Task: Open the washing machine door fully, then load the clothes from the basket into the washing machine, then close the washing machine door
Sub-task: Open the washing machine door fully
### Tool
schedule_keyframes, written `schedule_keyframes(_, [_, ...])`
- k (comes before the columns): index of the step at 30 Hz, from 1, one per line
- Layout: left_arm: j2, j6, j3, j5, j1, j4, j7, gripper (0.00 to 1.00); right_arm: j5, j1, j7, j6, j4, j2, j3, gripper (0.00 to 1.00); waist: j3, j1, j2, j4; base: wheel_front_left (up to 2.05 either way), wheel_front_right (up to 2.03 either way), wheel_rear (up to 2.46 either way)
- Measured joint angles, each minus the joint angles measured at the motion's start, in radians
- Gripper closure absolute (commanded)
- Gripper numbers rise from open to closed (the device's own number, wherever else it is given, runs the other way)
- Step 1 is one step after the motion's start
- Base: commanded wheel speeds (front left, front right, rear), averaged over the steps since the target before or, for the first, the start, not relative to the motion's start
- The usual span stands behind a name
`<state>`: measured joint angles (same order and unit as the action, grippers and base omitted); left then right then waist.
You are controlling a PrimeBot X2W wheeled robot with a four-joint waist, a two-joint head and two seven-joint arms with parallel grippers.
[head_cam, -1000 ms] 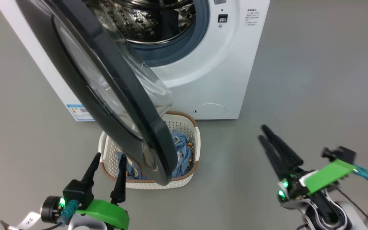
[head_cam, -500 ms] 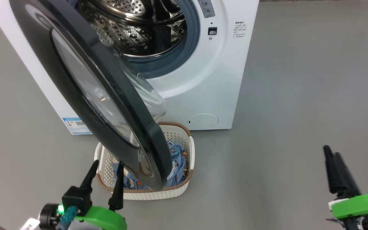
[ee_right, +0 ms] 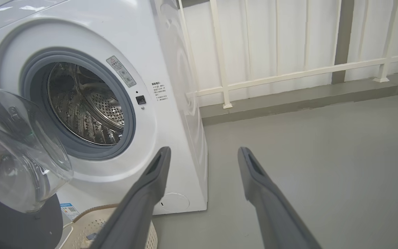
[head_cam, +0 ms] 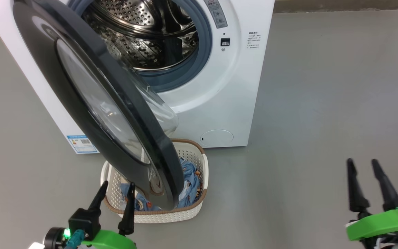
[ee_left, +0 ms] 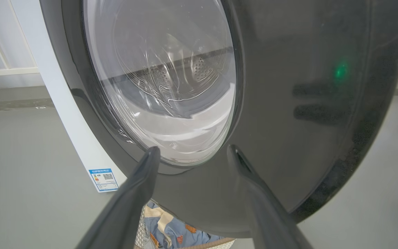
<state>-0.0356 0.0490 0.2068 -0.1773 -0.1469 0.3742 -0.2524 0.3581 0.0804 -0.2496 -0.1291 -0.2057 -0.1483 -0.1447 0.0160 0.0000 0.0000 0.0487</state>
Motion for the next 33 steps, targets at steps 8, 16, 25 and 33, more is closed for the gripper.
schedule_keyframes(8, [0.0,0.001,0.007,0.0,0.005,0.001,0.0,0.0,-0.124,-0.003,0.016,0.0,0.008,0.056,0.051,0.0,-0.008,0.0,0.0,0.007,0.0,0.0,0.0])
schedule_keyframes(16, [0.0,0.001,0.009,0.0,0.019,0.004,0.0,0.0,-0.176,-0.023,0.033,0.0,0.006,0.082,0.101,0.0,-0.013,0.0,0.0,0.008,0.0,0.0,0.0])
schedule_keyframes(25, [0.0,0.001,0.01,-0.001,0.019,0.005,0.0,0.0,-0.191,-0.023,0.039,0.0,0.002,0.089,0.099,0.0,-0.015,-0.0001,0.0,0.01,0.0,0.0,0.0])
schedule_keyframes(33, [0.0,-0.001,0.011,-0.003,0.019,0.006,0.0,0.0,-0.21,-0.024,0.043,0.0,0.0,0.094,0.088,0.0,-0.018,-0.0001,0.0,0.014,0.0,0.0,0.0])
